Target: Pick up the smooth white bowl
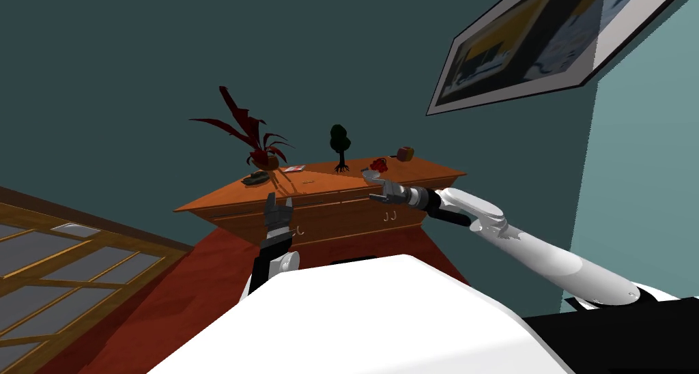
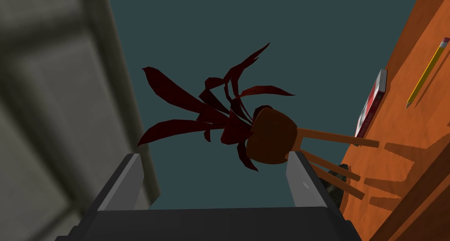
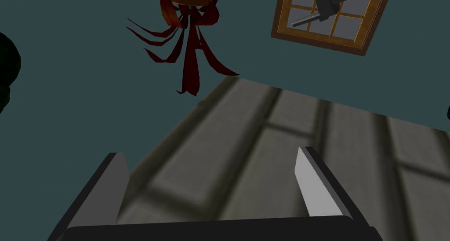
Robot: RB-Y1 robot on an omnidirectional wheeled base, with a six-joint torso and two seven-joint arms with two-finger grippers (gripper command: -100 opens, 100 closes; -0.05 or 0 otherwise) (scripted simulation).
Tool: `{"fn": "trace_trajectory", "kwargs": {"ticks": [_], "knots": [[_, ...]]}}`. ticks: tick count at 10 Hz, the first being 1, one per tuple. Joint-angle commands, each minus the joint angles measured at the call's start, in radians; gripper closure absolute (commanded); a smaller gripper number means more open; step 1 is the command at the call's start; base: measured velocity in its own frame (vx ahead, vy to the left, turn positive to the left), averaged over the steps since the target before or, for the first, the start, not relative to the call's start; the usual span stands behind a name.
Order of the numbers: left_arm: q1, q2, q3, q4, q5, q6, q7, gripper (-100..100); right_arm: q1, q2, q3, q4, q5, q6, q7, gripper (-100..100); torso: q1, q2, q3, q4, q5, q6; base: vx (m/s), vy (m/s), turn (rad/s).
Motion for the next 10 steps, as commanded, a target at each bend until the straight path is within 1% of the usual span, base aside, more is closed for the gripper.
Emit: {"fn": "trace_trajectory", "kwargs": {"ticks": [1,2,3,4,5,6,7,8,9,10], "knots": [[0.000,0.000,0.000,0.000,0.000,0.000,0.000,0,-0.019,-0.050,0.004,0.014,0.044,0.000,0.005,-100,0.000,0.000,0.000,0.000,0.000,0.000,0.006,0.041,-0.044],[0.000,0.000,0.000,0.000,0.000,0.000,0.000,0,-0.019,-0.074,0.004,0.014,0.044,0.000,0.005,-100,0.001,0.000,0.000,0.000,0.000,0.000,0.006,0.044,-0.036],[0.000,0.000,0.000,0.000,0.000,0.000,0.000,0,-0.035,-0.107,0.009,0.030,0.086,-0.002,0.011,-100,0.001,0.000,0.000,0.000,0.000,0.000,0.012,0.049,-0.039],[0.000,0.000,0.000,0.000,0.000,0.000,0.000,0,-0.035,-0.135,0.009,0.030,0.086,-0.002,0.011,-100,0.001,-0.001,-0.001,0.000,0.000,0.000,0.015,0.043,-0.020],[0.000,0.000,0.000,0.000,0.000,0.000,0.000,0,-0.050,-0.165,0.015,0.046,0.127,-0.003,0.015,-100,0.001,-0.001,-0.001,0.000,0.000,0.000,0.015,0.054,-0.024],[0.000,0.000,0.000,0.000,0.000,0.000,0.000,0,-0.050,-0.196,0.015,0.046,0.127,-0.003,0.015,-100,0.002,-0.001,-0.001,0.000,0.000,0.000,0.020,0.047,-0.016],[0.000,0.000,0.000,0.000,0.000,0.000,0.000,0,-0.063,-0.227,0.022,0.064,0.168,-0.004,0.019,-100,0.001,-0.001,-0.001,0.000,0.000,0.000,0.030,0.052,-0.011],[0.000,0.000,0.000,0.000,0.000,0.000,0.000,0,-0.063,-0.257,0.022,0.064,0.168,-0.004,0.019,-100,0.002,-0.002,-0.001,-0.001,0.000,0.000,0.035,0.043,-0.002],[0.000,0.000,0.000,0.000,0.000,0.000,0.000,0,-0.074,-0.288,0.029,0.082,0.209,-0.004,0.023,-100,0.001,-0.002,-0.001,-0.001,0.000,0.000,0.042,0.041,-0.001],[0.000,0.000,0.000,0.000,0.000,0.000,0.000,0,-0.074,-0.313,0.029,0.082,0.209,-0.004,0.023,-100,0.001,-0.003,-0.002,-0.001,0.000,0.000,0.033,0.034,-0.003]]}}
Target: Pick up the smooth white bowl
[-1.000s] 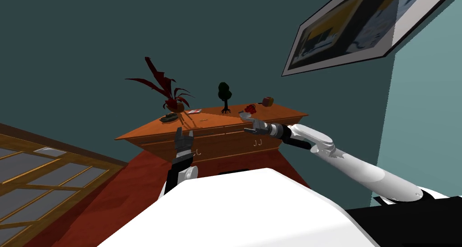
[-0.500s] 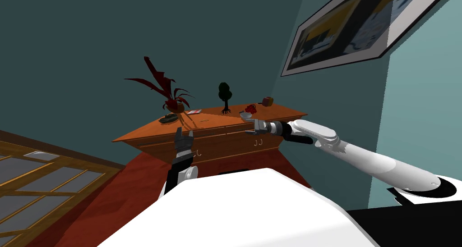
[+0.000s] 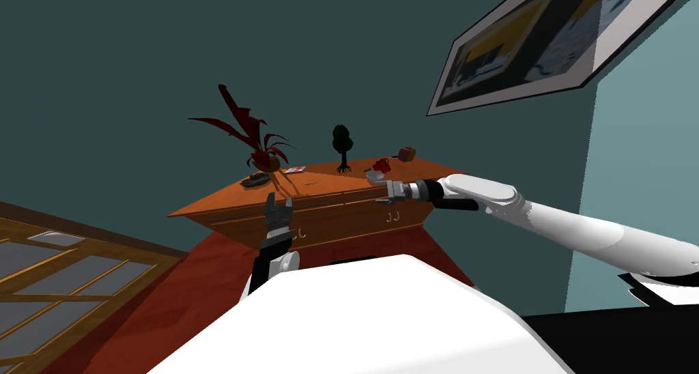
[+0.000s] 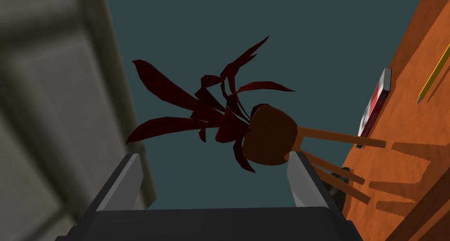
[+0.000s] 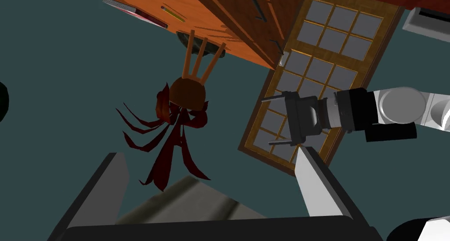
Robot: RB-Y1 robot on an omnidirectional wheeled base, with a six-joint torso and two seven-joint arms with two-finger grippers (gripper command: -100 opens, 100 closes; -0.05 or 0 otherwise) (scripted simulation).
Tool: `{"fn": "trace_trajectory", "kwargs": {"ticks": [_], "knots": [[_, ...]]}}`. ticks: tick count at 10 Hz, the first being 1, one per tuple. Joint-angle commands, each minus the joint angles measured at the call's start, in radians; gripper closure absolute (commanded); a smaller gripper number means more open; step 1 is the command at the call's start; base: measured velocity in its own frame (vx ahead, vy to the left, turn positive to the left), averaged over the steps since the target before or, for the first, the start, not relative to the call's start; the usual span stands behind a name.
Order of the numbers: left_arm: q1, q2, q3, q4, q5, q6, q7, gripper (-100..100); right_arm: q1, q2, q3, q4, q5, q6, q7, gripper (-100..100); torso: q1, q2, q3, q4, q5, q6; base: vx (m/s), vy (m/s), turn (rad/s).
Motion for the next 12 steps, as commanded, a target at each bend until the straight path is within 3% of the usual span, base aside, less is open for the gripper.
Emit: {"fn": "trace_trajectory", "kwargs": {"ticks": [1,6,11,12], "knots": [[0.000,0.000,0.000,0.000,0.000,0.000,0.000,0,-0.016,-0.050,0.013,0.018,0.048,0.004,-0.001,-100,0.000,0.000,0.000,0.000,0.000,0.000,0.036,0.040,0.015],[0.000,0.000,0.000,0.000,0.000,0.000,0.000,0,-0.031,-0.173,0.031,0.054,0.126,0.004,0.003,-100,-0.001,-0.001,-0.001,0.000,0.000,0.000,0.043,0.030,0.017],[0.000,0.000,0.000,0.000,0.000,0.000,0.000,0,-0.045,-0.332,0.073,0.124,0.267,0.005,0.005,-100,0.000,-0.002,-0.001,-0.001,0.000,0.000,0.073,0.036,0.050],[0.000,0.000,0.000,0.000,0.000,0.000,0.000,0,-0.045,-0.345,0.073,0.124,0.272,0.005,0.005,-100,-0.001,-0.003,-0.002,-0.001,0.000,0.000,0.069,0.029,0.026]]}}
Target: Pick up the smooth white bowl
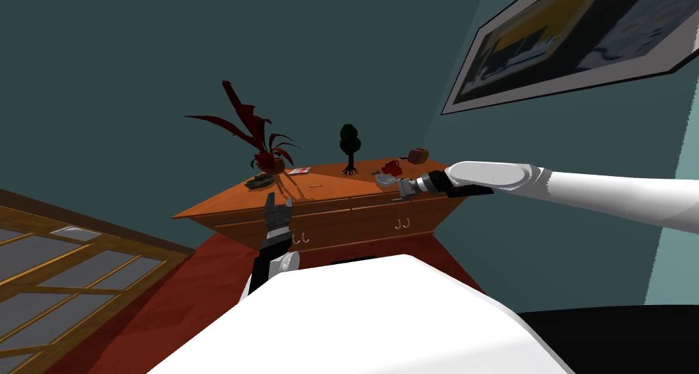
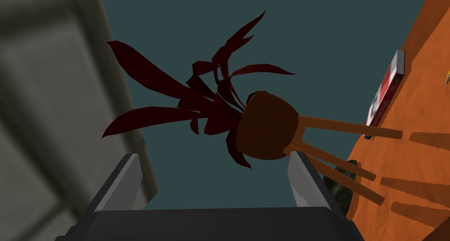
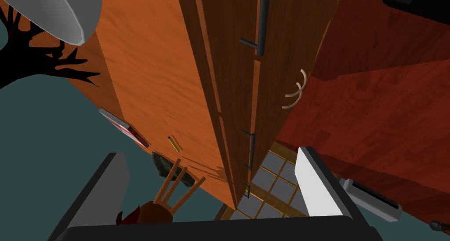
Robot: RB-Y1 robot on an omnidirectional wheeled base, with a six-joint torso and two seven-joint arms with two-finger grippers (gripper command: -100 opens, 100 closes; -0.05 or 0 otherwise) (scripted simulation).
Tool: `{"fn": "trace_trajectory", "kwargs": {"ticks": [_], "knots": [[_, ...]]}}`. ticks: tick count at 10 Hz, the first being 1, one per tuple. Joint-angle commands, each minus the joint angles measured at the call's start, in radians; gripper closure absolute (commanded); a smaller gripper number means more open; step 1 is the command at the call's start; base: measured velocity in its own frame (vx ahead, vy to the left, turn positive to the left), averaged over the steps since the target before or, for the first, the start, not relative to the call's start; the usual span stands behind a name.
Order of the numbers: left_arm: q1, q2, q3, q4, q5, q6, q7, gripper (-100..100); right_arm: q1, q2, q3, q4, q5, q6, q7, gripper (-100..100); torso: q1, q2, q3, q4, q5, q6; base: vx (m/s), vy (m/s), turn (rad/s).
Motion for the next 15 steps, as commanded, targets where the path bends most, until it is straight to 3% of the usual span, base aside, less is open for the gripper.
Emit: {"fn": "trace_trajectory", "kwargs": {"ticks": [1,2,5,8,11,15], "knots": [[0.000,0.000,0.000,0.000,0.000,0.000,0.000,0,-0.006,-0.050,0.016,0.016,0.043,0.001,-0.006,-100,0.000,0.000,0.000,0.000,0.000,0.000,0.072,0.037,0.035],[0.000,0.000,0.000,0.000,0.000,0.000,0.000,0,-0.006,-0.051,0.016,0.016,0.043,0.001,-0.006,-100,0.001,0.000,0.000,0.000,0.000,0.000,0.051,0.026,0.026],[0.000,0.000,0.000,0.000,0.000,0.000,0.000,0,-0.005,-0.152,0.048,0.056,0.133,-0.001,-0.007,-100,0.001,0.000,0.000,0.000,0.000,0.000,0.080,0.037,0.071],[0.000,0.000,0.000,0.000,0.000,0.000,0.000,0,-0.003,-0.182,0.059,0.067,0.159,-0.002,-0.007,-100,-0.001,0.001,0.000,0.000,0.000,0.000,0.056,0.010,0.023],[0.000,0.000,0.000,0.000,0.000,0.000,0.000,0,0.006,-0.251,0.089,0.088,0.222,-0.008,-0.008,-100,0.000,0.002,0.001,0.000,0.000,0.000,0.055,0.021,0.047],[0.000,0.000,0.000,0.000,0.000,0.000,0.000,0,0.016,-0.279,0.108,0.094,0.248,-0.014,-0.008,-100,-0.001,0.003,0.002,0.001,-0.001,0.000,0.037,0.011,0.017]]}}
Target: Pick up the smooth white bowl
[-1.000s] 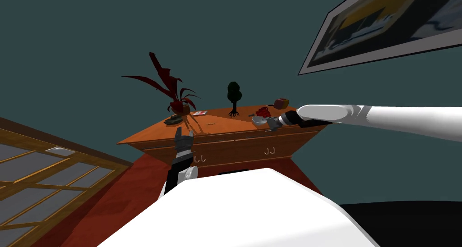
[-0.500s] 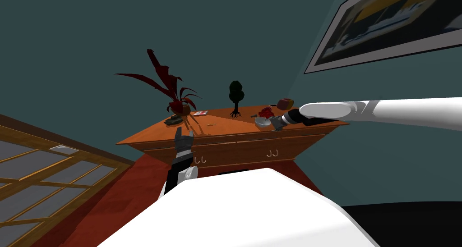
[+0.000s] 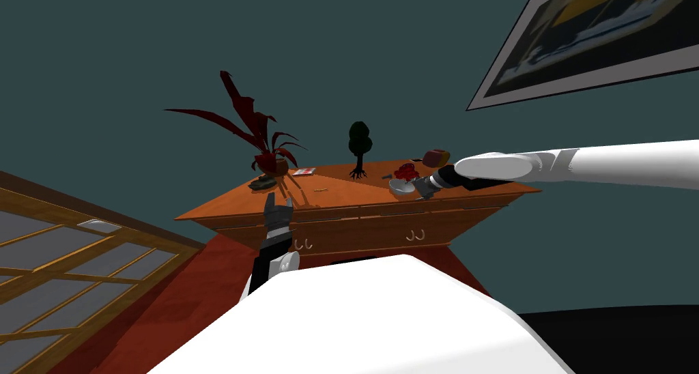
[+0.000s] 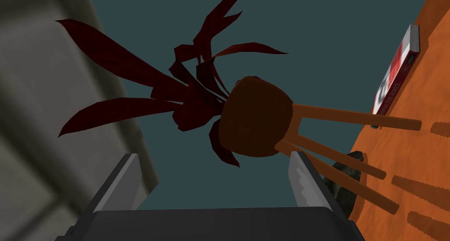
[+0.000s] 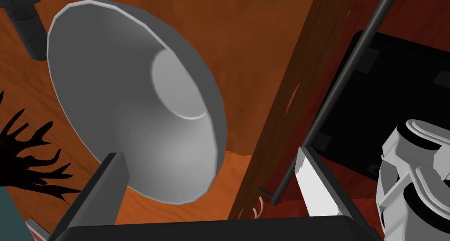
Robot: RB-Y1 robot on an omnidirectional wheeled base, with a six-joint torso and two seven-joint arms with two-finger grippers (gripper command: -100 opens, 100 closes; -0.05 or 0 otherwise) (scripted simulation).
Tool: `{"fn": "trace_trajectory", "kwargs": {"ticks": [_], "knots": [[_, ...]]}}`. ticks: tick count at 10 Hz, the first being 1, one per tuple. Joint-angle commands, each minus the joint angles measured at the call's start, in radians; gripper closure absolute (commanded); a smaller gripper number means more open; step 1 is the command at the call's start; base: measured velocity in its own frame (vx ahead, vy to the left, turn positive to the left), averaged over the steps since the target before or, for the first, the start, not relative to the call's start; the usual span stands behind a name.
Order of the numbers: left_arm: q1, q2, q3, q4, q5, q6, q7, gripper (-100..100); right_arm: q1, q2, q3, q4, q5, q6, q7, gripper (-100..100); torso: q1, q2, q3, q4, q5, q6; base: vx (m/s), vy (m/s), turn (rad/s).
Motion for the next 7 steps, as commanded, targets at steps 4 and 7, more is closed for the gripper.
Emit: {"fn": "trace_trajectory", "kwargs": {"ticks": [4,7], "knots": [[0.000,0.000,0.000,0.000,0.000,0.000,0.000,0,0.027,0.036,0.026,0.021,0.030,0.035,0.023,-100,0.000,0.001,0.000,0.000,0.000,0.000,0.028,0.024,0.026],[0.000,0.000,0.000,0.000,0.000,0.000,0.000,0,0.025,0.031,0.029,0.018,0.025,0.040,0.023,100,0.000,0.002,0.001,0.000,0.000,0.000,0.015,0.017,-0.001]]}}
